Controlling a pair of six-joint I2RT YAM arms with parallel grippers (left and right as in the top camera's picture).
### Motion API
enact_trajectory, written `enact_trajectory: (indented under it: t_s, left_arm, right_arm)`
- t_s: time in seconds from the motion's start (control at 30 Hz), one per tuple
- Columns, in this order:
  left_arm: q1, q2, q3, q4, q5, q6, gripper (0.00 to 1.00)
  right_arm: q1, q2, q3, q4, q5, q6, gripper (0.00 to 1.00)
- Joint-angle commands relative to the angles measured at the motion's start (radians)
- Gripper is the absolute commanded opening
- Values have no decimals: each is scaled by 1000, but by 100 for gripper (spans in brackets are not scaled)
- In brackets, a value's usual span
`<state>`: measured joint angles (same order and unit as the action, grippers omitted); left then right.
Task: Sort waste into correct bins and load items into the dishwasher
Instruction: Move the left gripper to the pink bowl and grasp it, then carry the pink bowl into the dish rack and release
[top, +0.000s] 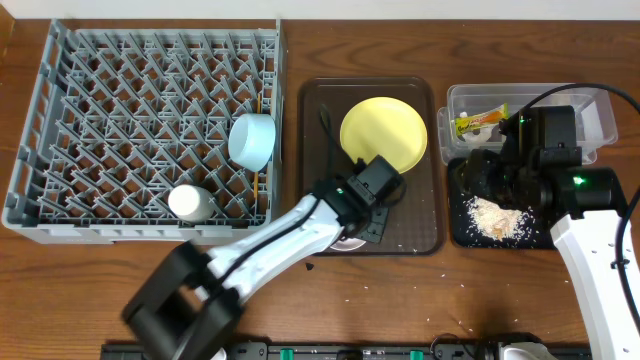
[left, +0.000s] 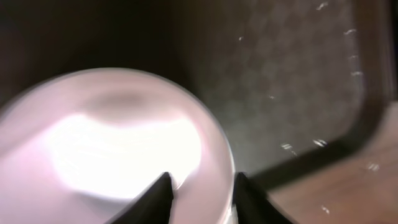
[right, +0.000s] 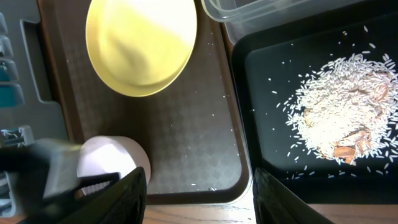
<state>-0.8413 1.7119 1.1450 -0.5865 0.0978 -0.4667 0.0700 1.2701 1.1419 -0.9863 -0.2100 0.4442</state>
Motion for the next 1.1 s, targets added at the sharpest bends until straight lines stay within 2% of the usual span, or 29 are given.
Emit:
enact_trajectory:
  t_s: [0.0,0.1,0.2,0.3,0.47,0.63,0.83,0.97,1.07]
  left_arm:
    - [24,-137,55,-84,-114,25,40]
    - [72,-183,55,-185,-203,-26,42]
    - [134,-169,40,-249,-204,-28,42]
    - [189,-129,-4,-249,-194,-28,42]
    - [254,-32,-42,-187,-14,18,42]
    - [251,80,-42,-107,73,26,41]
    - [236,150,-42,-73,86,25,31]
    - [236,167,-42,-49,86,20,29]
    - [236,173,-42,-27,85,10,19]
  right_arm:
    - [-5,-4,9,-2,-5,4,53]
    - [-5,-4,9,-1,-5,4,53]
    - [-5,-4,9,-2,-5,4,53]
    - [-5,-4,9,-2,-5,4,53]
    - [-5,-4,9,-2,-5,4,53]
    - [-5,-4,9,1,-5,4,53]
    - [-5,-4,9,2,-5,4,54]
    - [-5,-4,9,2,-5,13,54]
    - [-5,-4,9,2,-8,13,55]
